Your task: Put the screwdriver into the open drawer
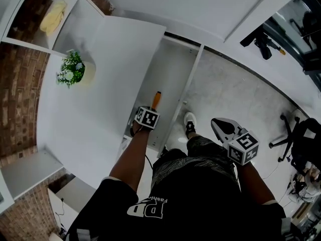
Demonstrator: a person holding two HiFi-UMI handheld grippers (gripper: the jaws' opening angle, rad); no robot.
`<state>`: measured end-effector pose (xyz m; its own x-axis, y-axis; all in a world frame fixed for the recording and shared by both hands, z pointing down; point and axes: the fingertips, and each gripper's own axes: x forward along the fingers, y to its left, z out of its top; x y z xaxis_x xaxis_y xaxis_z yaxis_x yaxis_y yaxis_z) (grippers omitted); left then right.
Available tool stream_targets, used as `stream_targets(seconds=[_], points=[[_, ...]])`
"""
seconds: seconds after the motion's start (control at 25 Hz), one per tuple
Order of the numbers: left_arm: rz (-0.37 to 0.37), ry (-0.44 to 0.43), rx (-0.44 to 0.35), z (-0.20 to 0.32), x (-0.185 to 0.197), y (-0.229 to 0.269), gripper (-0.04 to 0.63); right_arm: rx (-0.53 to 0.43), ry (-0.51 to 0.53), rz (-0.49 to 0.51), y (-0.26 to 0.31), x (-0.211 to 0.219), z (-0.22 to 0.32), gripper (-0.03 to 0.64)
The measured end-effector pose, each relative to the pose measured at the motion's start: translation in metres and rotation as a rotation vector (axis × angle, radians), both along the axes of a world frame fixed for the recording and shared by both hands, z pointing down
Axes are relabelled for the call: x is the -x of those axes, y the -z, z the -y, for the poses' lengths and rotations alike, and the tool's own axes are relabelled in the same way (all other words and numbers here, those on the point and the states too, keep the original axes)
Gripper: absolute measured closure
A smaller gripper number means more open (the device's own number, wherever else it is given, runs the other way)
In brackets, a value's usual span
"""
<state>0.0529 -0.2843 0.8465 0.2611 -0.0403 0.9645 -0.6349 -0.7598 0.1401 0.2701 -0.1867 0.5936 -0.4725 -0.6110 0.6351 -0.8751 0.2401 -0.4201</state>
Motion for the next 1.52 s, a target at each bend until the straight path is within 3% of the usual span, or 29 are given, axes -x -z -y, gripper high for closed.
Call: stream_targets(seconds=[0.48,0.72,0.88,1.24,1.52], points=[[-0.047,-0.041,-0.046,-0.009,0.0,0.02,0.472,-0.062,-0.036,-0.064,0.032,0.024,-0.029,0.614],[-0.14,-0.056,-0.071,-0.025,0.0,0.066,0.476,-0.12,-0.04,-0.073,0.054,0.047,-0.037,0.614],[-0.201,-0.12,-0.12,-0.044,0.008,0.109,0.554,-0.166,-0.019,-0.061,0.065,0.081,-0.039,0.614],[-0.415,-0.095,-0.199,-0.084,0.057,0.218,0.577,-0.258,0.019,-0.035,0.088,0.165,-0.053,0.614],[-0.644,0.019,-0.253,-0.103,0.091,0.303,0.578,-0.333,0.056,-0.041,0.114,0.198,-0.062,0.614]])
